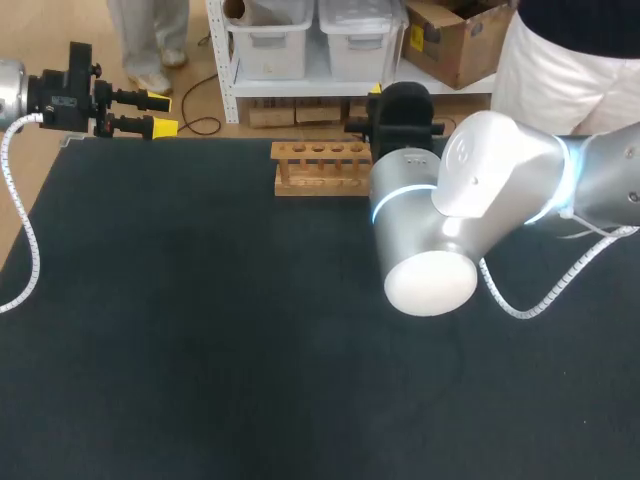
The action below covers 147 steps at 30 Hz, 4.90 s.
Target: Grasp the test tube, adjust it, and insert it.
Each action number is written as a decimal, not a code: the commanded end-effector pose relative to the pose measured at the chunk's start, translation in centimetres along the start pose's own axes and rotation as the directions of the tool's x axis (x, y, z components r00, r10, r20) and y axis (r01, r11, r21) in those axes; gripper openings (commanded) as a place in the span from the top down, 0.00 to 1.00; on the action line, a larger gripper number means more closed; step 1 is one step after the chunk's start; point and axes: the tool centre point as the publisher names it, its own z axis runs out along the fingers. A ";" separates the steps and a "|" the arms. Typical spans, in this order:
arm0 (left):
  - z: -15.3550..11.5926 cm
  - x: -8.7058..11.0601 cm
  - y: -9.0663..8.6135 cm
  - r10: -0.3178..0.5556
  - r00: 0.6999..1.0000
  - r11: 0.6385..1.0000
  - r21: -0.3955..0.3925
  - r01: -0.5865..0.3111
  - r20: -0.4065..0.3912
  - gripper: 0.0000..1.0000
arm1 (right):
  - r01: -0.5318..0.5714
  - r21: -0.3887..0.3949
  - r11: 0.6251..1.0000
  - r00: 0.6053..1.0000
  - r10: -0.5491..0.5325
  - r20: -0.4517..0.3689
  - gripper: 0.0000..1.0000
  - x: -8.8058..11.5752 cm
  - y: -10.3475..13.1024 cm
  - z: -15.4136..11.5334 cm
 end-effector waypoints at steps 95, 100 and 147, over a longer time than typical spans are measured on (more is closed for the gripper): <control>0.0 0.1 0.1 0.003 1.000 1.000 0.001 -0.003 0.003 0.00 | -0.037 -0.132 0.991 0.992 0.020 -0.124 1.00 -4.4 1.7 -10.8; 0.0 0.1 0.1 0.003 1.000 1.000 0.001 -0.003 0.003 0.00 | -0.040 -0.129 0.991 0.997 0.030 -0.074 1.00 -4.2 1.3 -9.7; 0.0 0.1 0.1 0.003 1.000 1.000 0.001 -0.003 0.003 0.00 | -0.122 -0.191 0.974 0.892 0.024 -0.451 1.00 8.1 1.3 -8.0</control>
